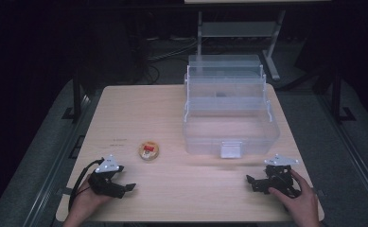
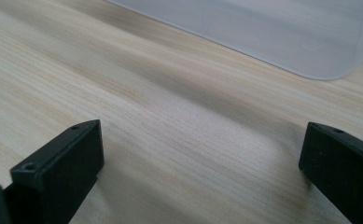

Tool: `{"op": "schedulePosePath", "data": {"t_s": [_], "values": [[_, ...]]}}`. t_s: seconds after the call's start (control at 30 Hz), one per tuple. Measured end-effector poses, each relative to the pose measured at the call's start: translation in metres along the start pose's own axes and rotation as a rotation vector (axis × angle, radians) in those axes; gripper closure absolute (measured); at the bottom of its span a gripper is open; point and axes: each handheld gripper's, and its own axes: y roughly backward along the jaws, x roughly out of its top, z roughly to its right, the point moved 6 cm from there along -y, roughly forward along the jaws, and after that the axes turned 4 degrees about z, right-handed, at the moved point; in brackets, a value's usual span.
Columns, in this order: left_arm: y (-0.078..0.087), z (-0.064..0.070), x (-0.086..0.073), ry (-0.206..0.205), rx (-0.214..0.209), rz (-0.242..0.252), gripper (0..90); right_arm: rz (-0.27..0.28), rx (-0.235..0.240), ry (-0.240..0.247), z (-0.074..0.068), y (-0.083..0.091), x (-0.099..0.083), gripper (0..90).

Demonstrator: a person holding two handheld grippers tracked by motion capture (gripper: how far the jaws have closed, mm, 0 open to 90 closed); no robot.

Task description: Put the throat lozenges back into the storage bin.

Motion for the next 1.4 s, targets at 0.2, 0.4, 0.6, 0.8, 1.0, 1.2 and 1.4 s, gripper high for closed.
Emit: {"op": "schedulePosePath", "data": {"t_s": [0.2,0.4,0.6,0.8,1.0,1.2,1.4], "values": [[0.001,-0.001,0.004,0.012,-0.003,-0.025,14.0,0.0,0.0,0.0,0.0,0.0,0.0,0.0],[0.004,-0.003,0.008,0.015,0.0,-0.042,14.2,0.0,0.0,0.0,0.0,0.0,0.0,0.0],[0.006,-0.006,0.012,0.024,-0.008,-0.071,14.4,0.001,0.0,0.0,0.0,0.0,0.0,0.0],[0.005,-0.005,0.017,0.034,-0.019,-0.087,14.4,0.0,0.0,0.0,0.0,0.0,0.0,0.0],[0.005,-0.007,0.024,0.041,-0.029,-0.098,14.4,0.001,0.0,0.0,0.0,0.0,0.0,0.0],[0.004,-0.006,0.033,0.045,-0.044,-0.099,14.4,0.001,0.0,0.0,0.0,0.0,0.0,0.0],[0.003,-0.006,0.041,0.048,-0.055,-0.108,14.4,0.001,0.0,0.0,0.0,0.0,0.0,0.0]]}}
